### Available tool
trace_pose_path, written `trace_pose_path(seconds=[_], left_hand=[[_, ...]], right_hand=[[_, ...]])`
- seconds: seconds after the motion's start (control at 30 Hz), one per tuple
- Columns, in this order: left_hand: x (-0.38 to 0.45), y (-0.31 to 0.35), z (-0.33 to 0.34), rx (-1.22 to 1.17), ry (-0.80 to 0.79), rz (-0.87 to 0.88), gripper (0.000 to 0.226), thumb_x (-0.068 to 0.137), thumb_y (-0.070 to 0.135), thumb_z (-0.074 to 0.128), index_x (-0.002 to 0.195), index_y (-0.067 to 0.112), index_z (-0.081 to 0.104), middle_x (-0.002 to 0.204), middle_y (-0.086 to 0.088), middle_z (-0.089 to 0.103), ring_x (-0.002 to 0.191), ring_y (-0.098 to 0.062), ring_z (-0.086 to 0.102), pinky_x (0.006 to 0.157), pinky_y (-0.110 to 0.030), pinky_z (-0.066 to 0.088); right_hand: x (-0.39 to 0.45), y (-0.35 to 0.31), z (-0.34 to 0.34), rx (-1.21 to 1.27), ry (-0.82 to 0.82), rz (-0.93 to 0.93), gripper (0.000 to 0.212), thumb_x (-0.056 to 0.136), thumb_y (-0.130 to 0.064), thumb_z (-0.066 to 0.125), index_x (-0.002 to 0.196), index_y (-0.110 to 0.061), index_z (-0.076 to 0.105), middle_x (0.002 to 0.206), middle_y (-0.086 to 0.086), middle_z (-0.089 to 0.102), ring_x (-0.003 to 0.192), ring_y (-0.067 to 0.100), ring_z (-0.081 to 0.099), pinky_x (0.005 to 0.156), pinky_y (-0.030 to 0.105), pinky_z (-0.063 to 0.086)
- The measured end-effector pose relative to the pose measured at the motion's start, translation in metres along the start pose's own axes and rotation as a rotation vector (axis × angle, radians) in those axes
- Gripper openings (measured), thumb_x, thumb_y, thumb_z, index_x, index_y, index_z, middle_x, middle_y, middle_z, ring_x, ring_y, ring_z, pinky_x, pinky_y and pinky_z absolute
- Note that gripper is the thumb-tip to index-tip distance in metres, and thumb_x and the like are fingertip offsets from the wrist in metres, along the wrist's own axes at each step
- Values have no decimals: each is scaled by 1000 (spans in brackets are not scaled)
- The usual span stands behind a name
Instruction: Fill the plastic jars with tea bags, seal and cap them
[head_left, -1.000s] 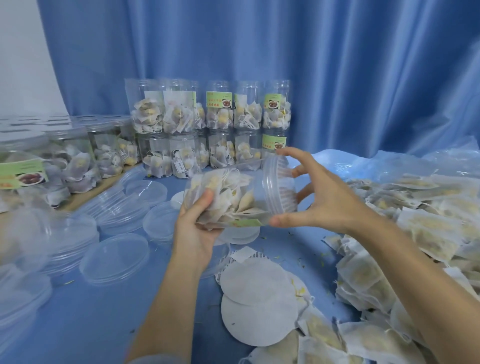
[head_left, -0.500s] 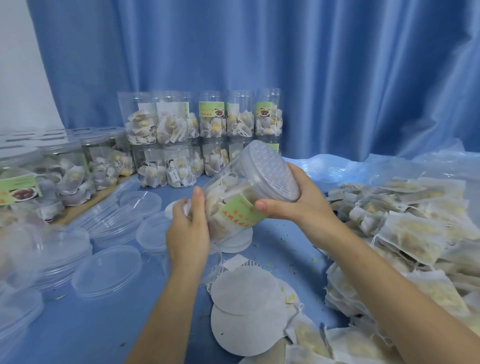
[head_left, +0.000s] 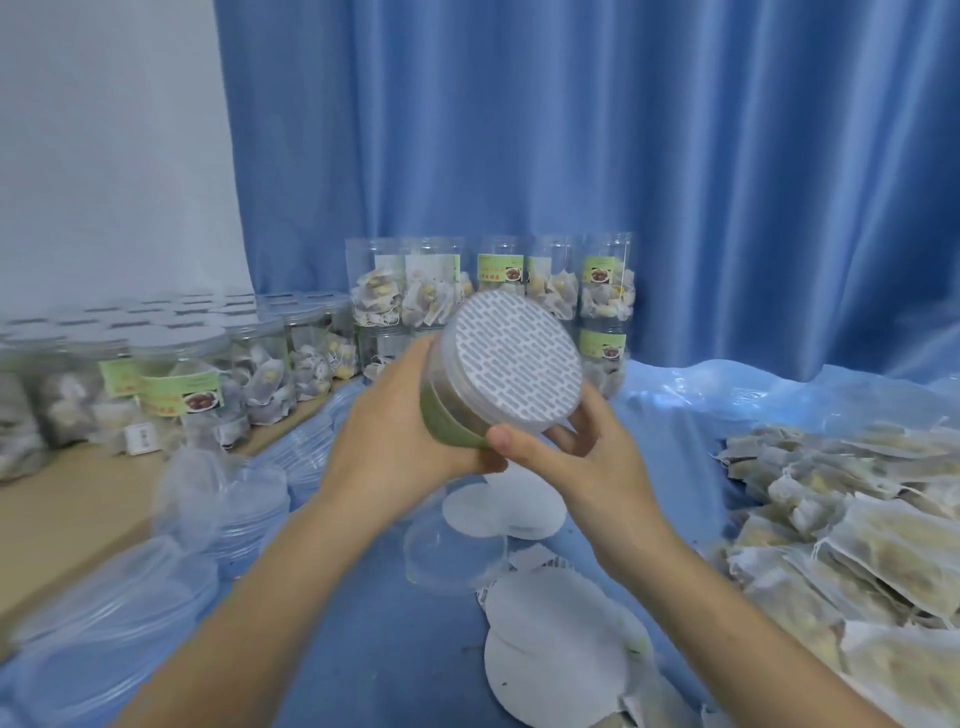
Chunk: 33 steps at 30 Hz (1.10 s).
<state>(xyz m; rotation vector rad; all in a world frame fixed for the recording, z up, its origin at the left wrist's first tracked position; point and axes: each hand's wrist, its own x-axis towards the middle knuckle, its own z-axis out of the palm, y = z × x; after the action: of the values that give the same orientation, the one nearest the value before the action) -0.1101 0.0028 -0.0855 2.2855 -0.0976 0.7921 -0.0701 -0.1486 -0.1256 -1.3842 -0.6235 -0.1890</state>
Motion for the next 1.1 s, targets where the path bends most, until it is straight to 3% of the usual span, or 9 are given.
trace_pose_path(seconds=[0.13,0.23,0.4,0.5,0.67,0.83,0.97,1.07,1.1], left_hand=[[-18,-29,-56,29,61,-28,81,33,53,83,104,52,45,102,31,59,94,12,54,75,-11,43],[-32,-58,-101,139,199,-87,94,26,68,74,114,47,48,117,22,51,106,3,47,86,-19,40],[-53,-104,-175,40,316,-266,94,21,66,76,109,43,53,106,13,63,96,-3,56,74,-18,44],[-63,-131,-211,-64,315,-356,86,22,56,80,102,38,57,93,16,69,73,5,60,53,-20,42],[-72,-177,-233,-146,284,-495,80,26,48,86,100,33,59,90,12,69,75,-6,64,42,-20,43],[-65,-211,-236,-310,204,-617,36,56,22,89,80,37,66,68,30,67,65,8,65,55,-27,52],[-58,-224,-239,-307,351,-657,89,56,15,89,132,17,42,107,-3,67,93,-16,65,74,-30,54],[-59,-223,-237,-283,357,-656,82,74,4,75,141,16,30,92,12,58,79,0,54,61,-13,43],[-59,-223,-234,-277,337,-660,79,77,2,72,142,17,30,100,10,59,85,-3,55,68,-15,44]], right_hand=[[-1,-10,60,-49,-57,-66,78,47,-53,80,120,-40,56,109,-31,64,100,-10,60,80,10,50],[8,-22,109,-123,-152,-101,75,47,-59,77,117,-41,57,112,-25,64,97,-8,61,80,13,51],[21,-29,206,-235,-283,-148,62,59,-56,78,115,-39,59,112,-8,52,92,-2,58,76,4,44],[28,-23,260,-275,-347,-126,46,63,-57,76,101,-37,60,91,-12,43,85,0,47,70,3,37],[36,1,316,-259,-428,-54,32,66,-54,77,82,-40,52,69,-20,43,66,-6,43,60,5,37],[49,21,343,-258,-472,87,53,66,-56,75,111,-30,66,93,-16,67,95,6,63,88,33,53],[63,29,353,-386,-520,103,58,80,-36,72,132,-23,50,106,-6,66,101,12,58,89,28,46],[59,37,349,-468,-622,147,60,86,-20,64,141,-15,39,134,6,53,120,21,51,99,32,42],[56,39,346,-486,-629,148,57,87,-18,62,140,-14,39,135,7,52,121,23,50,97,31,42]])
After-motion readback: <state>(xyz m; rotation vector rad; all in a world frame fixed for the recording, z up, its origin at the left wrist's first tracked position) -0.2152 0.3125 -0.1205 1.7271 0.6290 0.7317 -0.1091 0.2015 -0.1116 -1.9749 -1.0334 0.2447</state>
